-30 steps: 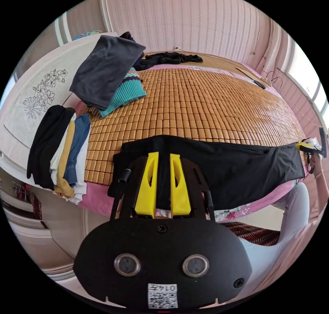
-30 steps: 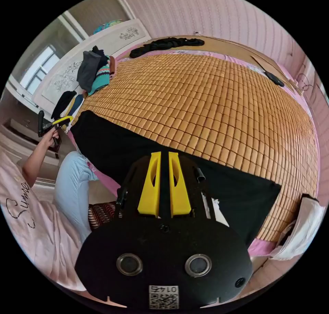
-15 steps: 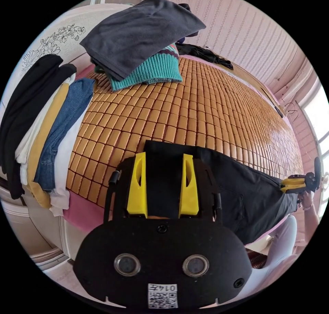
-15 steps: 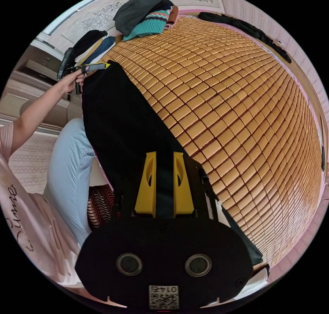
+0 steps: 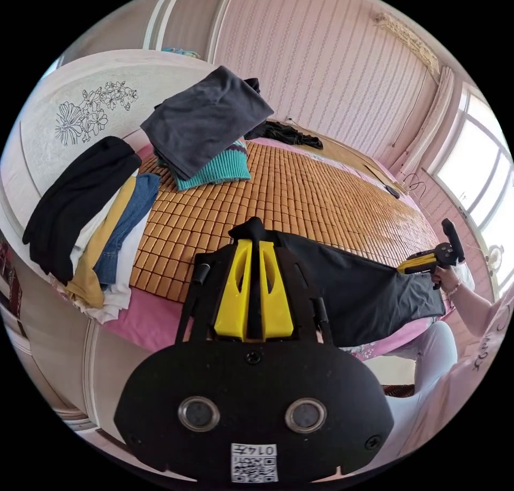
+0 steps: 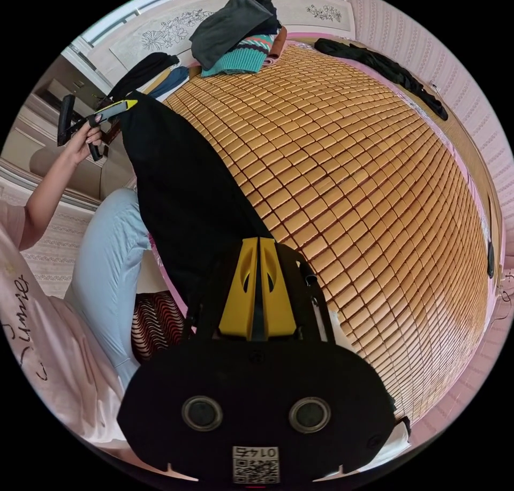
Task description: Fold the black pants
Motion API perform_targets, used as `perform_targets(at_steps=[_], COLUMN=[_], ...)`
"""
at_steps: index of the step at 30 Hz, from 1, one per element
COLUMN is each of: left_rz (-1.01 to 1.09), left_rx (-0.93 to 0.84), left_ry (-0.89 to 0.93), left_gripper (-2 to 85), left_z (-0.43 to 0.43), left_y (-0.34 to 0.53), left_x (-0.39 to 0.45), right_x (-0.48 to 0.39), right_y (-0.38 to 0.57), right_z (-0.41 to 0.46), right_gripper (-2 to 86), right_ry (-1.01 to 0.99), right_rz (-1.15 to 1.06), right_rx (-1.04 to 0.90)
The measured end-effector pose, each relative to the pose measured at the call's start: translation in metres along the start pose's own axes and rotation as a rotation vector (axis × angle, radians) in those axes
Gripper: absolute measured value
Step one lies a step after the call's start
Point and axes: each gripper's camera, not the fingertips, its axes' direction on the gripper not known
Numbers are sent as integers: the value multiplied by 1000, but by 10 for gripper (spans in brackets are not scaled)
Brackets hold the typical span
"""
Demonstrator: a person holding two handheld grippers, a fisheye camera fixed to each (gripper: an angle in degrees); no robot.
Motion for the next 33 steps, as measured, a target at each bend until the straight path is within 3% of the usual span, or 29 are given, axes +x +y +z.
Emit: perform_targets(at_steps=[8,16,20,25,28,33], left_rz=[-114,-58,30,-73,-124,-116], left_rx=[-149,-249,-347,-280,-304,-258], left_ry=[-67,-138,-267,-194,-196,-258], left_gripper=[0,33,64,78,88,83], left_z=[8,95,124,114,121,132], left_y=[18,-34,-29,-24,-22,-17], left_x=[-24,-26,-18,-34,-43,-43], right_x=[-13,-11,-6,-2,7,17], right_y=[-36,-70,-73,-62,-53,-50], right_z=[11,26,33,20,8,24], right_gripper=[-4,-8,-9,-3,27,58], right_ry=[-24,25,65,92,7,33], right_rz=[-36,23,79,101,121,156], right_rx=[-31,-87,-104,-78,-38,-133])
